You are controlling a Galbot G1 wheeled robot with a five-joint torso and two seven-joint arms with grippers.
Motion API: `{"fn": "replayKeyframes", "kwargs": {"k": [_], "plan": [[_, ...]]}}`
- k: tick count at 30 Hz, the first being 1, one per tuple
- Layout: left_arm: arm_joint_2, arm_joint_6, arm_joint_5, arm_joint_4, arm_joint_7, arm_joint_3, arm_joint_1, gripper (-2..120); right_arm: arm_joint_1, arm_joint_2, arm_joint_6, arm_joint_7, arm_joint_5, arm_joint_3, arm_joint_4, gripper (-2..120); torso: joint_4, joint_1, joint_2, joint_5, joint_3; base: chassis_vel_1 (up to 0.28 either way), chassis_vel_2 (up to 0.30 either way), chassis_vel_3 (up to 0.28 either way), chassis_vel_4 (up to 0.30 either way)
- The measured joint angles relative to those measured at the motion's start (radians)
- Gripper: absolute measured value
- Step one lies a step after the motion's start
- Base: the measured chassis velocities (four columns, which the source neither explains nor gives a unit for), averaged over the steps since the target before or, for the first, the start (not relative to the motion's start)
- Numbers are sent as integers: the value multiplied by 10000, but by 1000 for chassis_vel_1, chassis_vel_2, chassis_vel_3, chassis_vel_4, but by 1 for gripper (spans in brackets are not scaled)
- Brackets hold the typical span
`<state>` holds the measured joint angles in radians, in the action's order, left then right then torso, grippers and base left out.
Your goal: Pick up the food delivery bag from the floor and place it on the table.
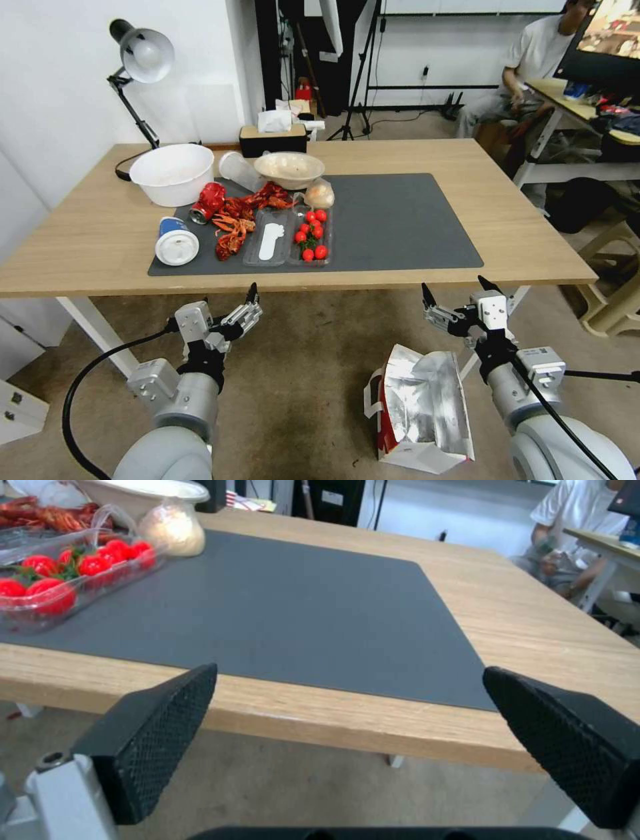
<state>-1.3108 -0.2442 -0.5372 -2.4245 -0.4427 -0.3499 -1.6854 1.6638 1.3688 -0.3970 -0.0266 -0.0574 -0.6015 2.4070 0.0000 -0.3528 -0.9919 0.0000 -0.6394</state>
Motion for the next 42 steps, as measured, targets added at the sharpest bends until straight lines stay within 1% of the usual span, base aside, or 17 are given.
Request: {"fn": "replayKeyframes", "kwargs": {"k": [1,6,8,13,15,17,24,31,33,35,37,42], "plan": [[0,0,11,-19,-15,-13,-26,100,-9,-17,40,-30,-3,2,0,100,0,51,109,0,58,0,0,0,0],[1,-2,27,-65,-41,-31,-78,100,-12,-44,89,-81,-17,2,3,100,0,134,294,0,163,0,0,0,0],[5,-4,83,-73,-49,-47,-140,100,0,-48,125,-110,-19,2,7,100,0,207,463,0,258,0,0,0,0],[2,-4,154,-73,-49,-52,-204,100,26,-33,152,-136,-18,9,8,100,0,275,627,0,353,0,0,0,0],[-3,-4,176,-79,-49,-53,-231,100,37,-13,180,-152,-12,20,7,100,0,344,781,0,439,0,0,0,0],[-3,-4,179,-79,-49,-55,-238,100,38,-12,187,-154,-10,22,7,100,0,362,821,0,461,0,0,0,0],[13,16,248,-77,-35,-71,-327,100,158,15,262,-197,32,41,6,100,-1,535,1237,0,702,0,0,0,0],[-7,100,367,-32,-15,-53,-401,100,223,63,288,-220,52,83,-45,100,0,636,1462,0,825,0,0,0,0],[-13,144,402,13,-9,-42,-416,100,235,88,294,-239,56,104,-86,100,0,709,1636,0,928,0,0,0,0],[-15,146,406,17,-7,-42,-415,100,235,90,296,-241,56,106,-94,100,0,721,1662,0,943,0,0,0,0],[-24,149,410,44,0,-39,-401,100,237,89,305,-253,56,109,-135,100,-1,782,1816,0,1035,0,0,0,0],[-17,152,410,81,3,-39,-395,100,222,81,308,-264,42,109,-180,100,0,861,2004,0,1146,0,0,0,0]]}}
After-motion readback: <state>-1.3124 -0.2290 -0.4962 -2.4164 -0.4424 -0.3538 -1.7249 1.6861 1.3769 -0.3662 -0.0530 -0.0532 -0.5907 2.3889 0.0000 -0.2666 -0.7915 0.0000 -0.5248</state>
